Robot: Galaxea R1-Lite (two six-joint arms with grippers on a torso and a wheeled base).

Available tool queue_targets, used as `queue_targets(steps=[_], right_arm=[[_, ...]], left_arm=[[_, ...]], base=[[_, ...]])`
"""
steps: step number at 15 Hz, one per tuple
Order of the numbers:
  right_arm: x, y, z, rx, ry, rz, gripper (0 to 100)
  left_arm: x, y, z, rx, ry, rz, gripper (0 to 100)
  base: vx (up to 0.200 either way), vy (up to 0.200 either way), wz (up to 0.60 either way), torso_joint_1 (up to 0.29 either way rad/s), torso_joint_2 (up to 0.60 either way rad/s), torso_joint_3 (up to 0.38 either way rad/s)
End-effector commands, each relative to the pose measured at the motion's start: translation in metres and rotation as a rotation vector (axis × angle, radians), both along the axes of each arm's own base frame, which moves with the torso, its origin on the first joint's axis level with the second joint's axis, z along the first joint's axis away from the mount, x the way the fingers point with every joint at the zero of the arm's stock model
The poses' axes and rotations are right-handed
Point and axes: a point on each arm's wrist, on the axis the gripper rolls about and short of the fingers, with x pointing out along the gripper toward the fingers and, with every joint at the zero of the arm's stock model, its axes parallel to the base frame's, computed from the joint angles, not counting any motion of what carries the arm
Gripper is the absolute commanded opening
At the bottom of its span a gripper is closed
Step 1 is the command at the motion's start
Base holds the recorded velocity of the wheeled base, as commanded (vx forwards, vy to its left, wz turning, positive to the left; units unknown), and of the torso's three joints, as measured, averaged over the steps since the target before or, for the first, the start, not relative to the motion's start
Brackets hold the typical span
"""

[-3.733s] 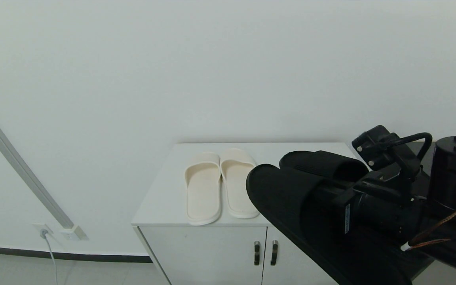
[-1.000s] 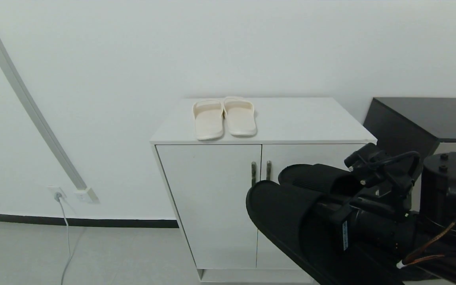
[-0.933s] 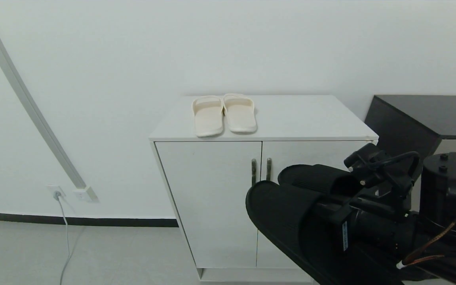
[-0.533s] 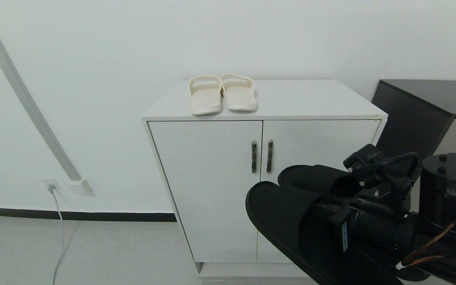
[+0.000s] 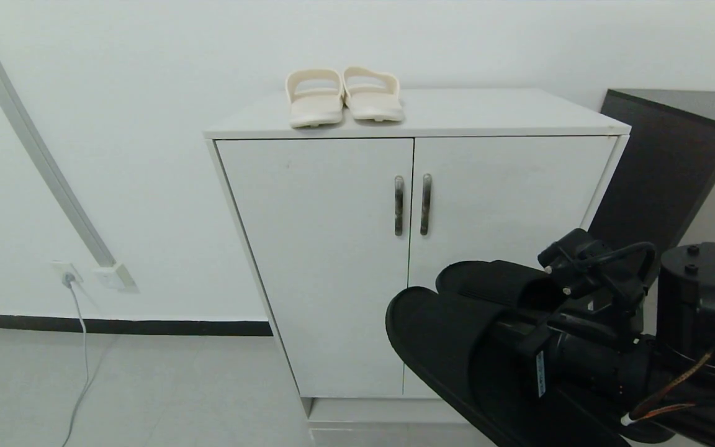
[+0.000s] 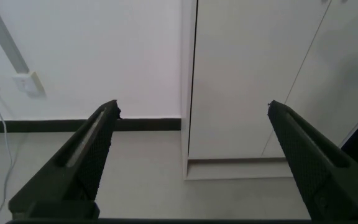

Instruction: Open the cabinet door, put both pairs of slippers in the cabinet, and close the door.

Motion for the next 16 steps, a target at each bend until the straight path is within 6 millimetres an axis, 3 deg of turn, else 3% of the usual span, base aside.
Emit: queue_targets(steps=[1, 7, 16], right_arm=[[0.0, 0.0, -0.001, -0.004, 0.002, 0.0, 0], [-0.0004, 0.0002, -0.0036, -0.012, 0.008, 0.004, 0], [-0.0011, -0.0005, -0.0059, -0.032, 0.003, 0.009, 0]], left_arm=[[0.0001, 0.0, 0.0, -0.001, 0.001, 0.0, 100], [0.0001, 0.0, 0.0, -0.002, 0.001, 0.0, 100], [0.0002, 0.0, -0.0004, 0.015, 0.003, 0.0, 100]], base=[[0.0, 0.0, 0.0, -0.076, 0.44, 0.373], [0.0, 0.0, 0.0, -0.022, 0.38, 0.351], [0.0, 0.0, 0.0, -0.001, 0.02, 0.018]])
